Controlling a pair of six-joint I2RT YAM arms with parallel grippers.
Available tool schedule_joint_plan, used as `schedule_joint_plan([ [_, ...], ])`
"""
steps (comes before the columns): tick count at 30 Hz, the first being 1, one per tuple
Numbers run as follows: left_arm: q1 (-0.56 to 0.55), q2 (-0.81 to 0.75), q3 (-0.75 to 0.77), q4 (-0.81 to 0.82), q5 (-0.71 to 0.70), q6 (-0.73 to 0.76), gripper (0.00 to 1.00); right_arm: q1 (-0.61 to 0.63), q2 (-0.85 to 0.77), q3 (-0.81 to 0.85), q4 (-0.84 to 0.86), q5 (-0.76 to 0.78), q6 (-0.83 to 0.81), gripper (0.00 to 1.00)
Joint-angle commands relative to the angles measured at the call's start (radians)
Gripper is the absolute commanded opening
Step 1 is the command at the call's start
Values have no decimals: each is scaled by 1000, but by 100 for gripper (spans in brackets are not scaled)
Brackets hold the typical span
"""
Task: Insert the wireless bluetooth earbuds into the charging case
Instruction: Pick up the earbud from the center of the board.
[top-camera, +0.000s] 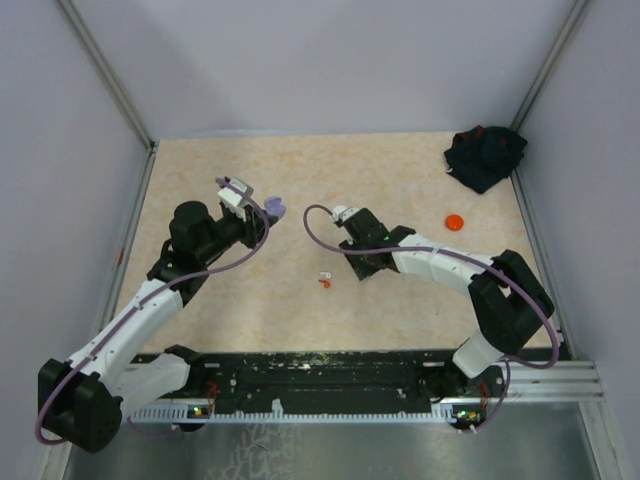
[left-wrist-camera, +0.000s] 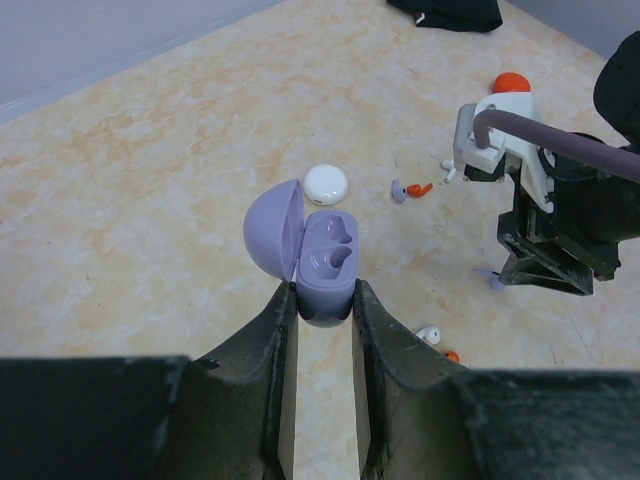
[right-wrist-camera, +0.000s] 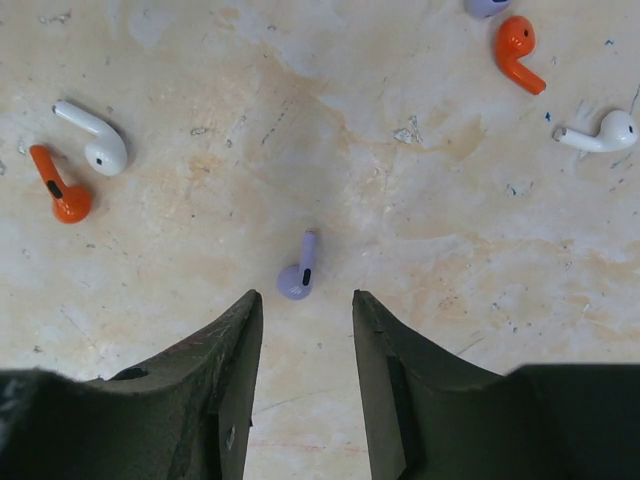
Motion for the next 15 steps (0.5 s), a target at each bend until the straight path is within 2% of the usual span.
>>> schedule_joint_plan([
  [1, 8, -10, -2, 37, 24, -13, 1, 5, -22, -6, 49, -32, 78, 43],
  [4, 10, -10, -2, 37, 24, -16, 1, 22, -5, -20, 79, -18, 92, 49],
  [15, 12, -16, -3, 36, 19, -14, 1, 33, 56, -34, 86, 63, 92, 50],
])
